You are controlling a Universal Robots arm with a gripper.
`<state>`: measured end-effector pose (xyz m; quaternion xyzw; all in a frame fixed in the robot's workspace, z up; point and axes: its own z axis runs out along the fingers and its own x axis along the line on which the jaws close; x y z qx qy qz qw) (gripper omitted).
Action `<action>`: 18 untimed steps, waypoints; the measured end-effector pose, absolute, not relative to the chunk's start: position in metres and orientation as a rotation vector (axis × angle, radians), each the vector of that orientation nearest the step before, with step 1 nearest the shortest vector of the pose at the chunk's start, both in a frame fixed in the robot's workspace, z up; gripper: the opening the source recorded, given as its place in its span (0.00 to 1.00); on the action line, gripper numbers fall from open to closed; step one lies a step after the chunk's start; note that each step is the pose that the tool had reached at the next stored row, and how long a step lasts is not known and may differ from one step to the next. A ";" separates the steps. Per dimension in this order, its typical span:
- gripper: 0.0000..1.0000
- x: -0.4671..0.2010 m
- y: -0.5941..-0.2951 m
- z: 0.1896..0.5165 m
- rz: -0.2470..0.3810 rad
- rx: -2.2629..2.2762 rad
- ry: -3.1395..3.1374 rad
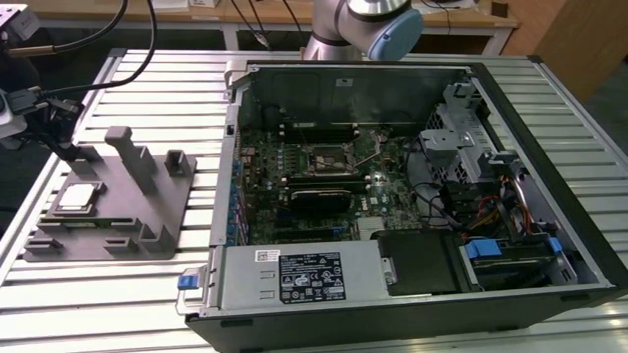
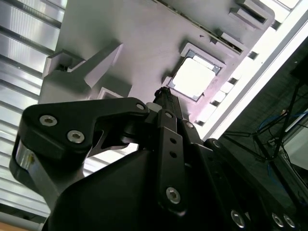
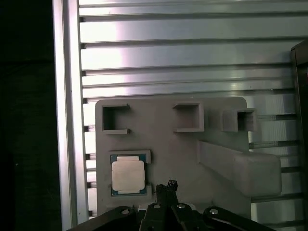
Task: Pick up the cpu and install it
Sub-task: 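Pick up the cpu and move it towards the insertion slot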
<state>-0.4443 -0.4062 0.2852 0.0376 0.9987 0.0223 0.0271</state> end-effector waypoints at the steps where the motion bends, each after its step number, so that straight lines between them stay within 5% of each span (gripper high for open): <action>1: 0.11 -0.445 -0.406 0.285 0.069 0.116 3.085; 18: 0.11 -0.454 -0.407 0.269 0.069 0.116 3.085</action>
